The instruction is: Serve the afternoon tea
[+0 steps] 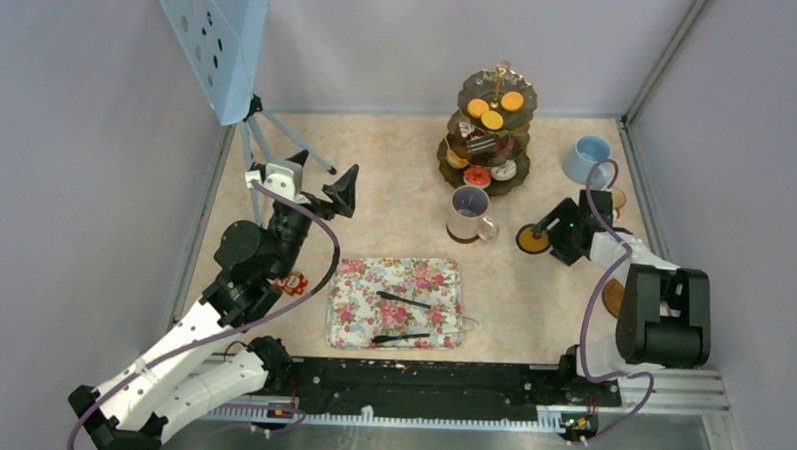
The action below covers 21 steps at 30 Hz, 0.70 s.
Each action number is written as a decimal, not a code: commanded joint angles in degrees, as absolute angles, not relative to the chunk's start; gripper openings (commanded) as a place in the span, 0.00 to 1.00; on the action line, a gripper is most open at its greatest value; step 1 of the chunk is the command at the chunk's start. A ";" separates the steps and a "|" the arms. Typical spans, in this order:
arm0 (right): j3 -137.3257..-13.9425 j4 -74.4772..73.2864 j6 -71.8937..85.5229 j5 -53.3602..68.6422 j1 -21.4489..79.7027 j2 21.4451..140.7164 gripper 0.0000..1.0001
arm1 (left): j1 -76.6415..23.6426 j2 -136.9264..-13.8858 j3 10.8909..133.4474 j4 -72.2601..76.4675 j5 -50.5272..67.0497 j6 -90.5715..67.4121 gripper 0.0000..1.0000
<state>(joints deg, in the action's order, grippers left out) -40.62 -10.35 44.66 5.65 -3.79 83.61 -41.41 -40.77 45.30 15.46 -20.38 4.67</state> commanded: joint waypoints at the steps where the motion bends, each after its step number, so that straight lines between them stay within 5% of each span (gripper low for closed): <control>1: -43.57 -10.24 40.09 2.91 -7.79 82.60 0.74 | -41.71 -40.87 45.21 18.37 -20.07 4.95 0.99; 21: -48.64 -10.05 40.93 3.35 -1.58 88.45 0.72 | -41.69 -41.12 45.42 18.11 -19.76 4.92 0.99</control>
